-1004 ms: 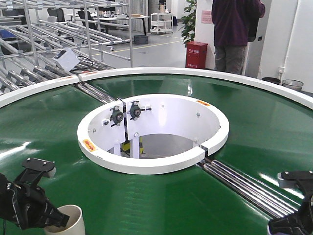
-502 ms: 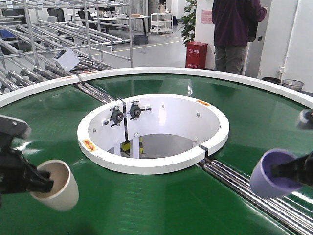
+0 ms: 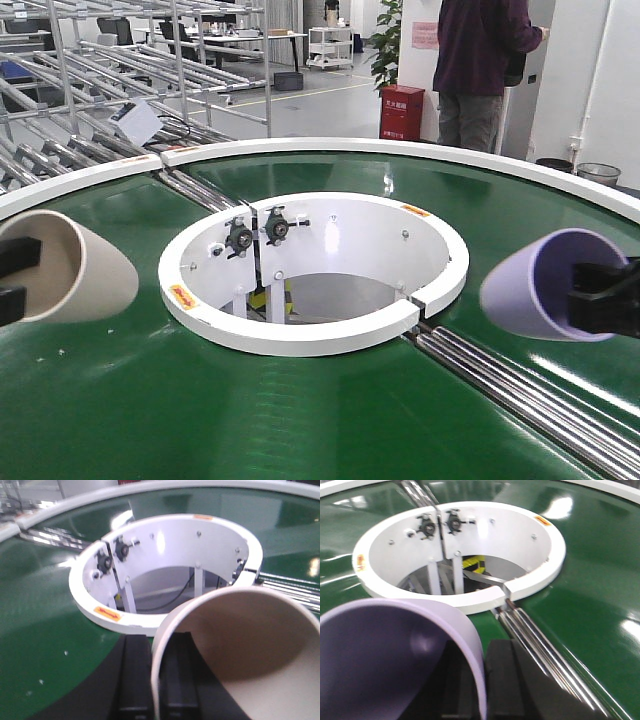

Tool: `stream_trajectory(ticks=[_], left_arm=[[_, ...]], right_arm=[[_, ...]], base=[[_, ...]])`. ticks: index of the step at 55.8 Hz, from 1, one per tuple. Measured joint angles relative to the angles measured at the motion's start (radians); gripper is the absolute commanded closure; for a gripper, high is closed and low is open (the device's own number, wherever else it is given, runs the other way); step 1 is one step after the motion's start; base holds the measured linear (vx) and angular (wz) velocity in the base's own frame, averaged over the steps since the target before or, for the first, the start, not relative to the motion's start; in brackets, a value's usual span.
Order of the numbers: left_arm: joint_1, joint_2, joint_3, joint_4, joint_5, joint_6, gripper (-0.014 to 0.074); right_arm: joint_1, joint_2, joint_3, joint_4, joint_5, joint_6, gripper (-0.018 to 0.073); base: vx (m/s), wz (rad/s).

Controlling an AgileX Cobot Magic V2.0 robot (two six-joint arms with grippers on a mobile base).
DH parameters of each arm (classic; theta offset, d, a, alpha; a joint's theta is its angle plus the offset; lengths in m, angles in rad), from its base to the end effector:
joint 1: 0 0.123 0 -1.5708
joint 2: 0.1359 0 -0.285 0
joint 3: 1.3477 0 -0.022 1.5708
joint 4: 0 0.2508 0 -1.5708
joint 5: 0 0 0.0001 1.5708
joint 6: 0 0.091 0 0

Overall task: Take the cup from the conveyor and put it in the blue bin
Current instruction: 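Lift both cups up off the green belt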

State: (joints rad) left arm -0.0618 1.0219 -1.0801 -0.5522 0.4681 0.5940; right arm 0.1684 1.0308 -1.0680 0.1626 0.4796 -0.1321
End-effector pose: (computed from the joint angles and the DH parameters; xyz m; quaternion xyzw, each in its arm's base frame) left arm 0.2142 -0.0349 0.4192 0.1326 0.7796 -0.0856 0.6060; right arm 0.2150 0.0435 0.4068 -0.0852 0.8146 0.0822 0.5678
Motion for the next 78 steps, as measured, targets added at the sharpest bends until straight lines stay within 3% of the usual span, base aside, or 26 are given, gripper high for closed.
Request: stream_trajectory(ticks=[13, 37, 78], left_arm=[[0.0, -0.093, 0.001, 0.0, 0.058, 0.058, 0.0604], [0.0, -0.131, 0.001, 0.0, 0.137, 0.06, 0.0603], [0.0, -0.131, 0.001, 0.0, 0.148, 0.06, 0.0603]], right_arm=[[0.014, -0.045, 0.0, -0.094, -0.001, 0.095, 0.0568], [0.015, -0.063, 0.0, -0.096, -0.001, 0.101, 0.0568], [0.017, -0.063, 0.0, -0.099, -0.001, 0.103, 0.0568]], base=[[0.0, 0.0], [0.0, 0.0], [0.0, 0.0]])
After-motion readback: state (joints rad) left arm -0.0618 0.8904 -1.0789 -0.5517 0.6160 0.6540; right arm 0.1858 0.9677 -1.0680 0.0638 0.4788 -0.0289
